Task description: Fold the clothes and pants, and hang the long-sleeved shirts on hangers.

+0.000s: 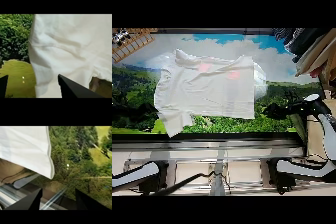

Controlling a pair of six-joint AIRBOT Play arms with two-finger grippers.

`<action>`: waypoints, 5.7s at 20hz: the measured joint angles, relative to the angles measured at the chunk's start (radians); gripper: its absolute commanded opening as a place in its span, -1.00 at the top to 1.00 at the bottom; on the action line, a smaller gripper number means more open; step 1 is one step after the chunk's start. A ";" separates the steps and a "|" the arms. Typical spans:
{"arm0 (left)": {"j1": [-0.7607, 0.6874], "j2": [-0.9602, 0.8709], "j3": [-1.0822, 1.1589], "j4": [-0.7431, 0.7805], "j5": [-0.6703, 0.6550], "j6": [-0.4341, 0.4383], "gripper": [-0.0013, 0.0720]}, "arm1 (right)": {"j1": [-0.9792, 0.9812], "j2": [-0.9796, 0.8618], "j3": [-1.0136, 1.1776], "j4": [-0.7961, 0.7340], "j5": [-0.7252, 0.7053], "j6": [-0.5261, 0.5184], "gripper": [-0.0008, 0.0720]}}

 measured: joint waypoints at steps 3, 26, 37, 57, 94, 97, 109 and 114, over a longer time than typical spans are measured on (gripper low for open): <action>-0.007 -0.012 -0.029 -0.055 0.027 0.039 -0.88 | -0.004 0.006 -0.050 0.040 -0.016 -0.050 -0.30; 0.128 0.227 0.207 -0.634 -0.415 0.141 0.95 | 0.202 0.417 0.267 0.050 0.008 -0.095 0.92; 0.369 0.578 0.714 -2.102 -0.415 0.174 0.95 | 0.203 0.847 1.071 -0.206 -0.170 -0.034 0.92; -0.181 -0.190 0.257 -0.829 0.247 0.309 0.95 | 0.253 -0.217 0.660 -0.142 -0.431 0.036 0.92; -0.018 0.136 -0.195 -0.040 -0.222 -0.005 -0.07 | -0.026 -0.167 0.252 -0.297 0.155 0.043 -0.24; -0.017 0.256 -0.325 -0.033 -0.192 -0.002 -0.10 | -0.064 -0.153 0.171 -0.267 0.128 -0.028 -0.24; -0.192 0.347 -0.420 -0.031 -0.162 -0.039 -0.50 | -0.086 -0.144 0.074 -0.191 0.084 -0.146 -0.24; -0.264 0.293 -0.434 -0.020 -0.152 -0.082 -0.49 | -0.086 -0.144 0.072 -0.193 0.078 -0.153 -0.08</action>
